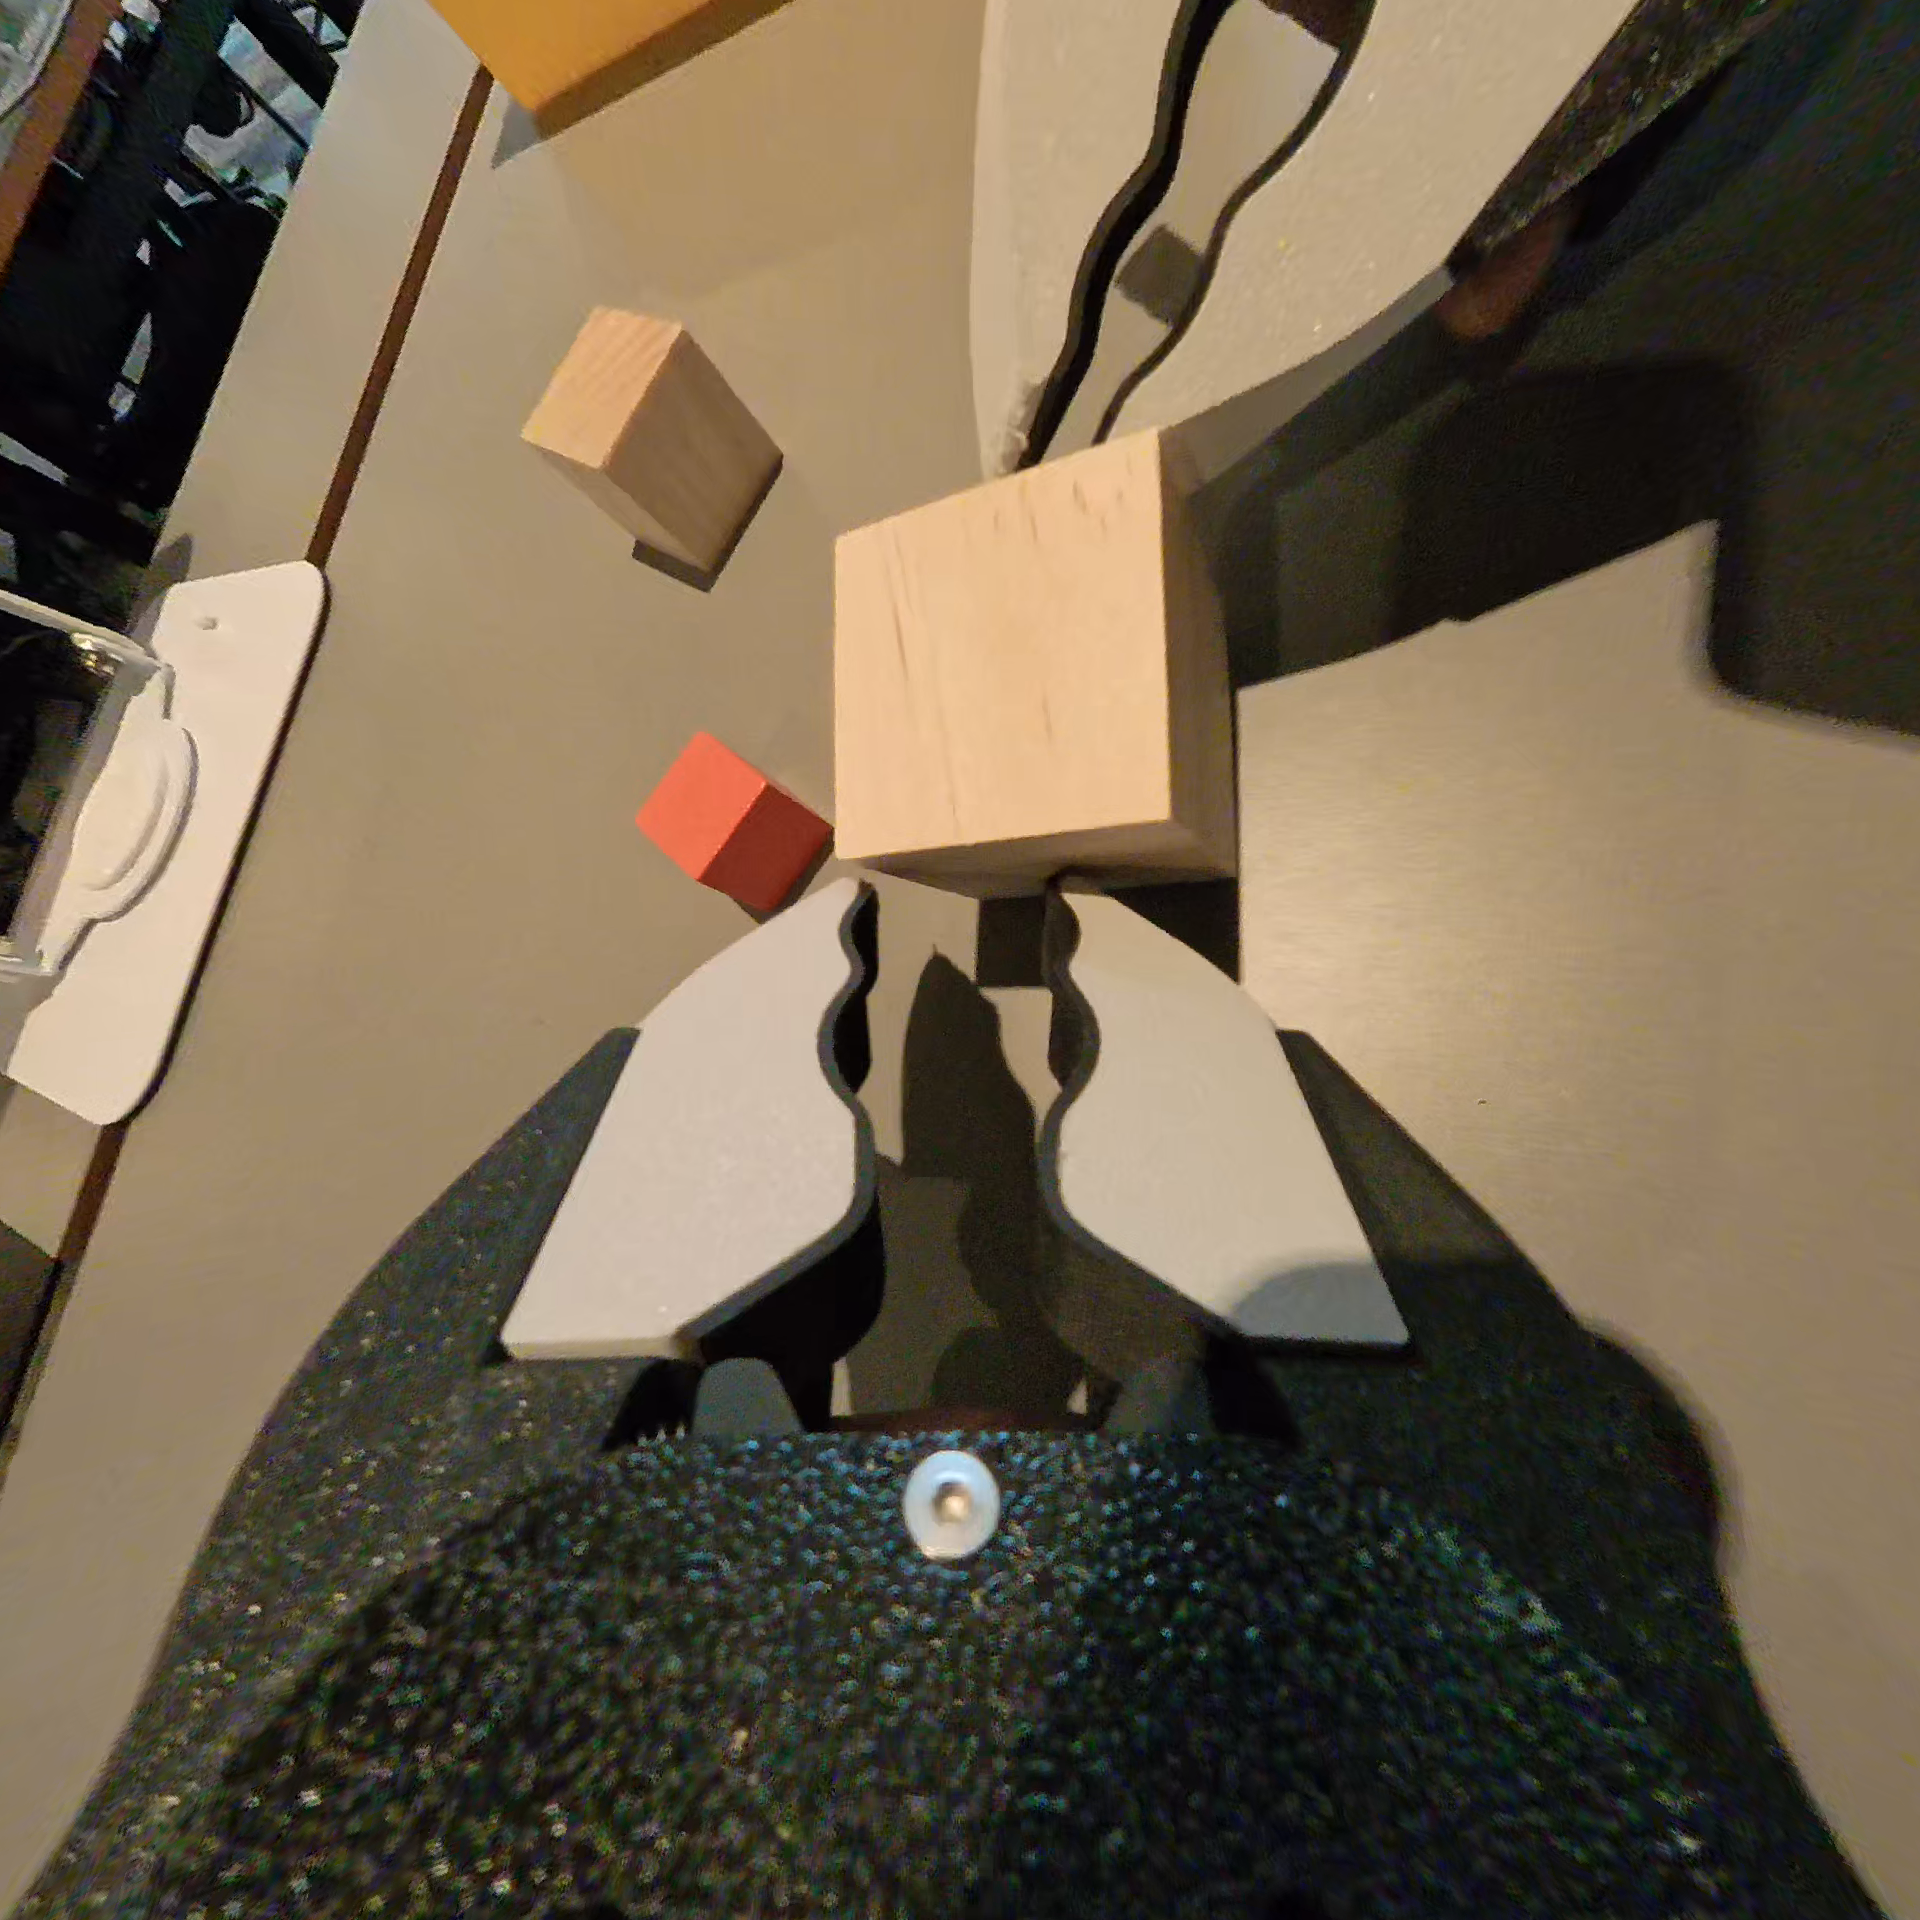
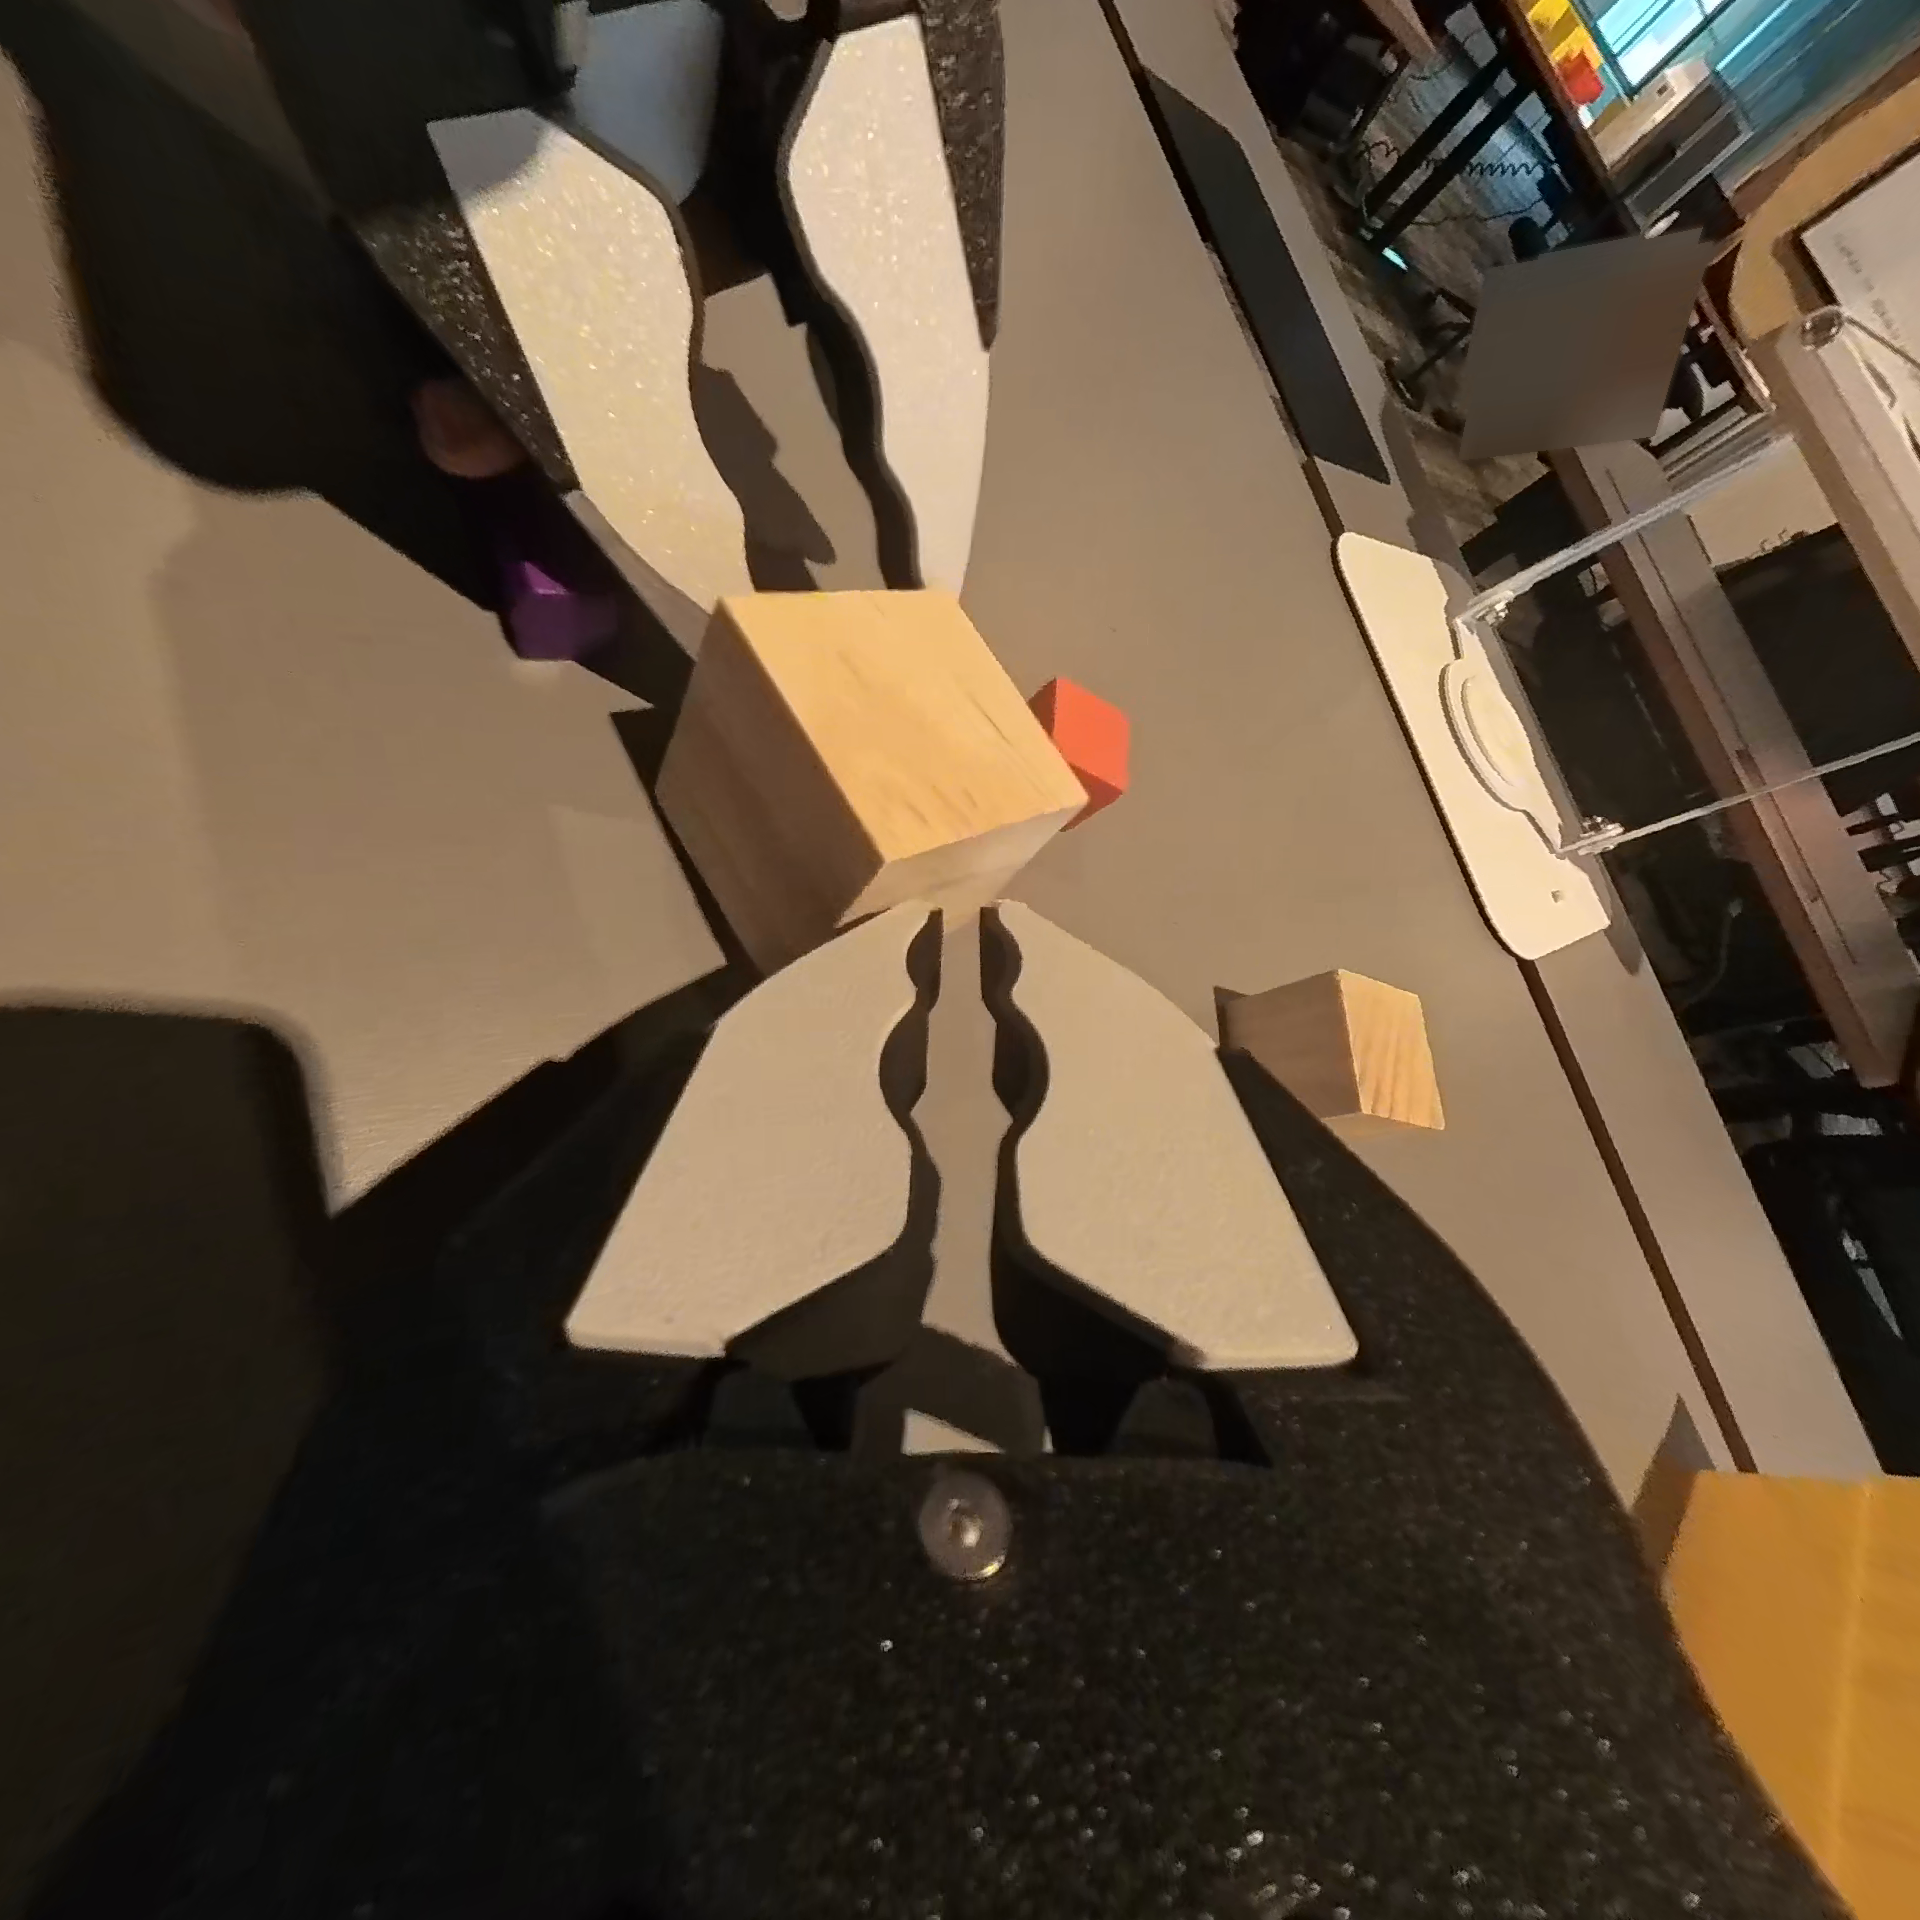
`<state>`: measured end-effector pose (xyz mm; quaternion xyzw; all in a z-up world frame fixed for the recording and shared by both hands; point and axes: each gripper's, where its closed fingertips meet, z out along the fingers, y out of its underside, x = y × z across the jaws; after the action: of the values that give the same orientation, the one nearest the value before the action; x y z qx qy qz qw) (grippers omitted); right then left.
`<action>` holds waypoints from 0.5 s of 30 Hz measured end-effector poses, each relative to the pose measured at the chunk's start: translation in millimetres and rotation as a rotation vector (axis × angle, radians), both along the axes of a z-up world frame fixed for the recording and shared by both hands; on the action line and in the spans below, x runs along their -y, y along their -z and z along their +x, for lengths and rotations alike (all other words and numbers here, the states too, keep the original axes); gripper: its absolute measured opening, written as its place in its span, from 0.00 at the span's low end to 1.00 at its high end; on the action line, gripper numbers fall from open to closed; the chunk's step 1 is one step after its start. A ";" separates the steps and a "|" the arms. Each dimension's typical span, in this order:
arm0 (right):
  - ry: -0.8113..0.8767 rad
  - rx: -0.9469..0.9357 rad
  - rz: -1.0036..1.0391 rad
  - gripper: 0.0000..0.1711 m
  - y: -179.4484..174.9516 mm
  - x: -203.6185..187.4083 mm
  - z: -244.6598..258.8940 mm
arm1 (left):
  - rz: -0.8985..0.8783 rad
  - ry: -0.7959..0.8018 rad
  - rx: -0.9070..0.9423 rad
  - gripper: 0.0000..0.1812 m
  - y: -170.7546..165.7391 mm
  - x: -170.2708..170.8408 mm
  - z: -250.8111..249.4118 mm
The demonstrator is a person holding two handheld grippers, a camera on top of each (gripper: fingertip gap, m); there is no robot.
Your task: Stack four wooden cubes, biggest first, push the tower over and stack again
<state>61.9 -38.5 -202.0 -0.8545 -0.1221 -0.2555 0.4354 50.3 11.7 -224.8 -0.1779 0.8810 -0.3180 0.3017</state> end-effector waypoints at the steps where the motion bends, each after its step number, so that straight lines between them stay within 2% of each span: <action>1: -0.007 0.008 -0.004 0.04 0.1 0.1 -1.1 | 0.005 0.003 0.005 0.17 -0.7 -0.5 -0.3; 15: -0.043 -0.015 -0.046 0.05 8.7 1.9 -5.4 | -0.033 0.030 -0.015 0.18 -4.4 -1.2 -4.8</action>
<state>56.5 -40.3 -210.7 -0.8634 -0.1431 -0.2367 0.4220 45.5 12.9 -220.4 -0.1719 0.8805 -0.3359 0.2870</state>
